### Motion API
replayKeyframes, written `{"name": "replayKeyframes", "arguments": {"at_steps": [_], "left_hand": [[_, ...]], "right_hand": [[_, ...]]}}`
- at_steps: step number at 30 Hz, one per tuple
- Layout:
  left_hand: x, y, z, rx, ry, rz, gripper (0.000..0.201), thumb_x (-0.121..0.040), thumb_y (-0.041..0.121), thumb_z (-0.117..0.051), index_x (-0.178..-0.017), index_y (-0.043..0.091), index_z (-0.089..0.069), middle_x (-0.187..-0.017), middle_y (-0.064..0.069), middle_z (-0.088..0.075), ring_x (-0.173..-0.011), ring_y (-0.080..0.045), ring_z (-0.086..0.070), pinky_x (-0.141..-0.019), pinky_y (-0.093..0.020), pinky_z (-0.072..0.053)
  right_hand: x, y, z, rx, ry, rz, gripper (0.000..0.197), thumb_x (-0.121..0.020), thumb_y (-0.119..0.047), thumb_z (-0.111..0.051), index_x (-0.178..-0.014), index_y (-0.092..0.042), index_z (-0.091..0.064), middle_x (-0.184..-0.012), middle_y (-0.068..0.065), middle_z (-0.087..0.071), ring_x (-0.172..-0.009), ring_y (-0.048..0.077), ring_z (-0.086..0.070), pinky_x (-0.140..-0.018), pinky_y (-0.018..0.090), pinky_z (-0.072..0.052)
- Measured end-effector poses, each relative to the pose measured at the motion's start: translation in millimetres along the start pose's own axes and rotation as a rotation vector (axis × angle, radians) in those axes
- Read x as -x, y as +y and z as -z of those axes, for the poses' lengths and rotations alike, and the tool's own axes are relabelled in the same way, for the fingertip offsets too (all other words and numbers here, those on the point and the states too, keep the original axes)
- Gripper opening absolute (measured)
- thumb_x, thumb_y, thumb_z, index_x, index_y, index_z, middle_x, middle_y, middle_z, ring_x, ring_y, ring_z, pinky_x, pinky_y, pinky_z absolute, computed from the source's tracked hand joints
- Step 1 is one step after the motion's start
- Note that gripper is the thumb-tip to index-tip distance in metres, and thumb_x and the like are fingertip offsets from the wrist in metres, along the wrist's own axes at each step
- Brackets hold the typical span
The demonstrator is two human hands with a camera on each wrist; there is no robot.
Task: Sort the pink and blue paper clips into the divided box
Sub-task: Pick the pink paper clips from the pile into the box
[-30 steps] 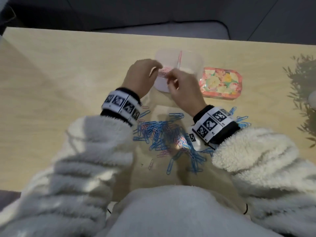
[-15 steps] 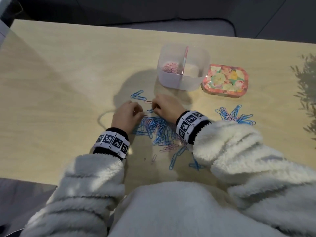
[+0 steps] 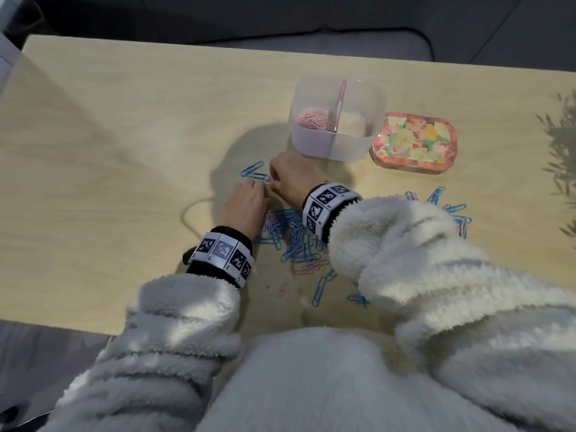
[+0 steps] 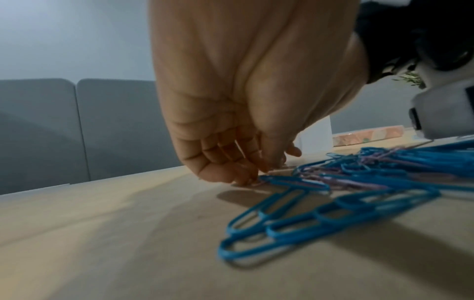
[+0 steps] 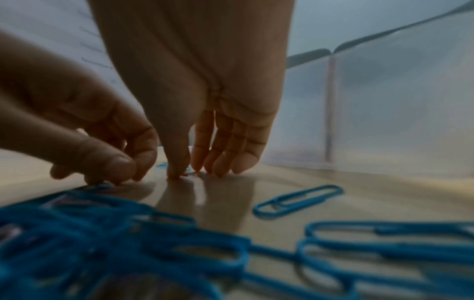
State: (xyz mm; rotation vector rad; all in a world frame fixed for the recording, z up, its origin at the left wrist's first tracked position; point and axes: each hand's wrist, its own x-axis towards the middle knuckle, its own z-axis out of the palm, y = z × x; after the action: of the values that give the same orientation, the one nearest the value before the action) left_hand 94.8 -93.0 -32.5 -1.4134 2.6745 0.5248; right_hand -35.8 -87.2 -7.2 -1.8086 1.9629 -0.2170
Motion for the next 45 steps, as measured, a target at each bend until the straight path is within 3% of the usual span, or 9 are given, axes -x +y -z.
{"name": "replayKeyframes", "arguments": {"at_steps": [11, 18, 24, 27, 30, 32, 34, 37, 45], "left_hand": [[-5.7, 1.1, 1.6, 0.129, 0.005, 0.049, 0.013, -0.088, 0.013, -0.051, -0.090, 0.001, -0.055, -0.100, -0.018, -0.055, -0.096, -0.035, -0.051, -0.082, -0.044, -0.043], [-1.4, -9.4, 22.3, 0.850, 0.057, 0.182, 0.004, -0.094, 0.009, -0.045, -0.094, 0.011, -0.048, -0.073, 0.000, -0.058, -0.064, -0.007, -0.056, -0.060, -0.012, -0.046], [3.9, -19.3, 23.5, 1.183, -0.090, 0.461, 0.024, -0.092, 0.006, -0.039, -0.077, 0.018, -0.054, -0.063, -0.001, -0.044, -0.051, -0.011, -0.051, -0.048, -0.019, -0.037], [12.6, -17.0, 17.0, 0.884, -0.135, 0.352, 0.025, -0.092, 0.025, -0.051, -0.071, 0.013, -0.053, -0.062, -0.002, -0.046, -0.055, -0.015, -0.044, -0.050, -0.022, -0.037], [21.5, -18.3, 8.1, 0.494, -0.164, 0.212, 0.018, -0.083, 0.026, -0.065, -0.077, 0.012, -0.055, -0.068, 0.003, -0.052, -0.066, -0.015, -0.047, -0.064, -0.027, -0.036], [24.9, -21.6, 7.6, 0.440, -0.118, 0.216, 0.015, -0.082, 0.022, -0.067, -0.081, 0.012, -0.057, -0.072, 0.001, -0.055, -0.071, -0.017, -0.048, -0.068, -0.027, -0.036], [25.4, -26.1, 11.6, 0.423, -0.044, 0.254, 0.013, -0.082, 0.018, -0.066, -0.084, 0.008, -0.059, -0.079, -0.005, -0.058, -0.074, -0.020, -0.051, -0.068, -0.027, -0.037], [25.1, -29.6, 16.0, 0.352, 0.026, 0.248, 0.013, -0.082, 0.017, -0.064, -0.088, 0.006, -0.060, -0.078, -0.007, -0.056, -0.074, -0.022, -0.049, -0.069, -0.030, -0.039], [23.4, -18.9, 8.7, 0.280, -0.040, 0.055, 0.010, -0.085, 0.019, -0.060, -0.091, 0.011, -0.060, -0.071, 0.007, -0.035, -0.075, -0.016, -0.041, -0.069, -0.029, -0.033]], "right_hand": [[13.9, 21.8, -14.4, -0.158, -0.011, -0.105, 0.012, -0.086, -0.010, -0.058, -0.095, -0.003, -0.060, -0.102, 0.016, -0.064, -0.096, 0.032, -0.058, -0.085, 0.041, -0.047], [19.5, 30.5, -6.7, -0.247, -0.080, -0.114, 0.006, -0.083, -0.003, -0.058, -0.086, -0.002, -0.064, -0.098, 0.016, -0.067, -0.094, 0.028, -0.060, -0.085, 0.039, -0.050], [34.5, 49.6, -1.1, -0.491, 0.014, -0.171, 0.011, -0.084, -0.008, -0.057, -0.094, -0.006, -0.058, -0.072, -0.002, -0.051, -0.067, 0.013, -0.047, -0.063, 0.023, -0.040], [46.1, 41.9, 3.1, -0.784, 0.010, -0.278, 0.017, -0.087, -0.001, -0.046, -0.080, -0.009, -0.059, -0.068, -0.005, -0.053, -0.052, -0.001, -0.050, -0.047, 0.007, -0.040], [53.9, 27.5, 0.0, -0.902, -0.042, -0.271, 0.023, -0.089, -0.006, -0.047, -0.070, -0.015, -0.054, -0.067, -0.001, -0.053, -0.047, -0.003, -0.050, -0.050, 0.013, -0.039], [55.7, 18.4, -5.2, -0.743, -0.084, -0.166, 0.009, -0.087, -0.019, -0.056, -0.079, -0.014, -0.057, -0.065, -0.005, -0.050, -0.058, 0.006, -0.048, -0.057, 0.021, -0.037], [56.8, 14.6, -10.5, -0.346, -0.127, -0.002, 0.024, -0.082, -0.035, -0.061, -0.098, -0.017, -0.058, -0.070, -0.005, -0.053, -0.069, 0.015, -0.053, -0.060, 0.029, -0.035], [55.8, 17.1, -15.2, 0.110, -0.140, 0.166, 0.036, -0.086, -0.038, -0.057, -0.117, -0.020, -0.053, -0.101, 0.004, -0.066, -0.096, 0.025, -0.059, -0.072, 0.032, -0.038], [52.4, 58.7, 1.8, -0.034, -0.004, -0.112, 0.020, -0.089, -0.029, -0.055, -0.103, -0.018, -0.063, -0.107, 0.007, -0.065, -0.102, 0.027, -0.057, -0.075, 0.031, -0.036]]}}
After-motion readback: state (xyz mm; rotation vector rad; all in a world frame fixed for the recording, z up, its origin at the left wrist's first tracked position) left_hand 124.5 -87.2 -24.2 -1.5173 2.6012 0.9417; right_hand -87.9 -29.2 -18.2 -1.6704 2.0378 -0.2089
